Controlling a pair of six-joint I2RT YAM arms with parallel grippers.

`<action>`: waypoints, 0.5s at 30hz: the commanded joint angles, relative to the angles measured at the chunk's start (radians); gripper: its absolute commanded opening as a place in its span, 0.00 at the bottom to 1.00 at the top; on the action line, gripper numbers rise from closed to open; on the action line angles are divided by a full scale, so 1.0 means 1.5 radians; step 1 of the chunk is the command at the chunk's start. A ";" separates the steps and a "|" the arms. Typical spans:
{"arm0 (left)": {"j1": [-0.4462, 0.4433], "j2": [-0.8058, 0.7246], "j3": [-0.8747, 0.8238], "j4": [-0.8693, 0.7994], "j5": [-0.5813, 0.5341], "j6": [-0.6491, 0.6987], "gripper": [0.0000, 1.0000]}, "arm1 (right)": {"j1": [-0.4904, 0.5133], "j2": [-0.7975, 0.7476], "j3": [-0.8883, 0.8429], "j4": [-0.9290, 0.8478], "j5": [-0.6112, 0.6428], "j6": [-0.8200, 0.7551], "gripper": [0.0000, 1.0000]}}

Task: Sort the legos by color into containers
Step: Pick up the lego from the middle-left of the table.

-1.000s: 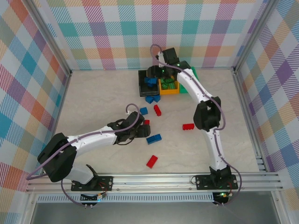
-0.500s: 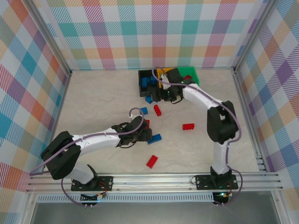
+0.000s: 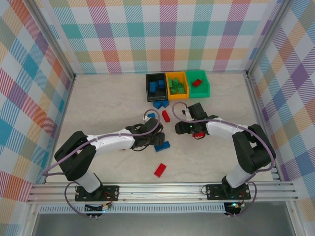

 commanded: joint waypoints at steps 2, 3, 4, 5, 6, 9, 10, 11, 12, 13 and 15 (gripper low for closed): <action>-0.006 0.028 0.049 -0.067 0.002 0.040 0.77 | 0.001 -0.038 -0.043 0.118 0.047 -0.008 0.70; -0.006 0.034 0.057 -0.080 -0.001 0.046 0.77 | 0.000 -0.036 -0.052 0.133 0.050 -0.008 0.70; -0.007 0.038 0.064 -0.089 -0.005 0.051 0.77 | 0.000 -0.034 -0.059 0.148 0.053 -0.008 0.70; -0.006 0.039 0.071 -0.100 -0.010 0.054 0.77 | 0.000 -0.030 -0.067 0.163 0.056 -0.006 0.70; -0.006 0.039 0.074 -0.108 -0.019 0.053 0.77 | 0.000 -0.027 -0.075 0.176 0.058 -0.003 0.70; -0.006 0.027 0.071 -0.110 -0.034 0.049 0.77 | 0.001 -0.017 -0.084 0.203 0.053 0.010 0.70; -0.006 0.025 0.071 -0.110 -0.035 0.048 0.77 | 0.001 -0.015 -0.082 0.208 0.051 0.011 0.70; -0.006 0.026 0.072 -0.111 -0.035 0.049 0.77 | 0.001 -0.010 -0.078 0.208 0.050 0.013 0.70; -0.006 0.028 0.074 -0.113 -0.034 0.049 0.77 | 0.001 -0.006 -0.075 0.207 0.048 0.013 0.70; -0.006 0.030 0.076 -0.116 -0.035 0.050 0.77 | 0.001 -0.003 -0.073 0.206 0.048 0.015 0.70; -0.007 0.028 0.072 -0.115 -0.038 0.049 0.77 | 0.002 0.003 -0.069 0.205 0.044 0.020 0.70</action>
